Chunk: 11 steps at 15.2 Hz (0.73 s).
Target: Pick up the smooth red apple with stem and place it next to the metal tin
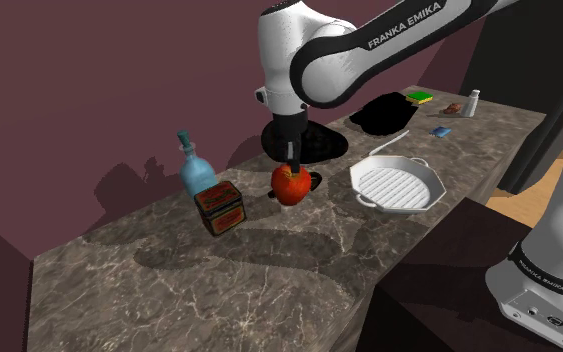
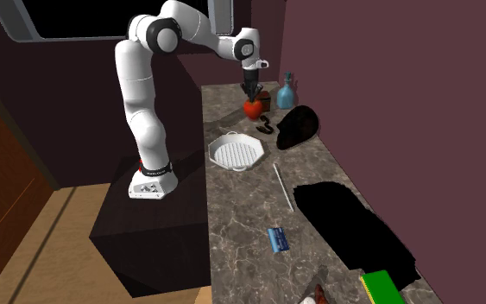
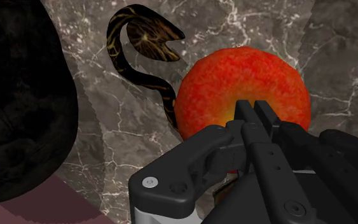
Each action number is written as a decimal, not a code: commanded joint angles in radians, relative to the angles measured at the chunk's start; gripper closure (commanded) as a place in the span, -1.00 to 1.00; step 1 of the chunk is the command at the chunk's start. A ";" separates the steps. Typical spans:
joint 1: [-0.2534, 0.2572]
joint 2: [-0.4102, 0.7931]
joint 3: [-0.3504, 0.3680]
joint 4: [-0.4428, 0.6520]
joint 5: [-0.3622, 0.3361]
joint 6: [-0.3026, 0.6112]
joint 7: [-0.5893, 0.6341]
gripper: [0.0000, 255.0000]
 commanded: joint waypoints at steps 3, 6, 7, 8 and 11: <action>0.001 0.014 0.000 -0.023 -0.005 0.037 0.006 1.00; 0.001 0.014 0.000 -0.023 -0.005 0.037 0.006 1.00; 0.001 0.014 0.000 -0.023 -0.005 0.037 0.006 1.00; 0.001 0.014 0.000 -0.023 -0.005 0.037 0.006 1.00; 0.000 0.014 0.000 -0.023 -0.005 0.037 0.006 -1.00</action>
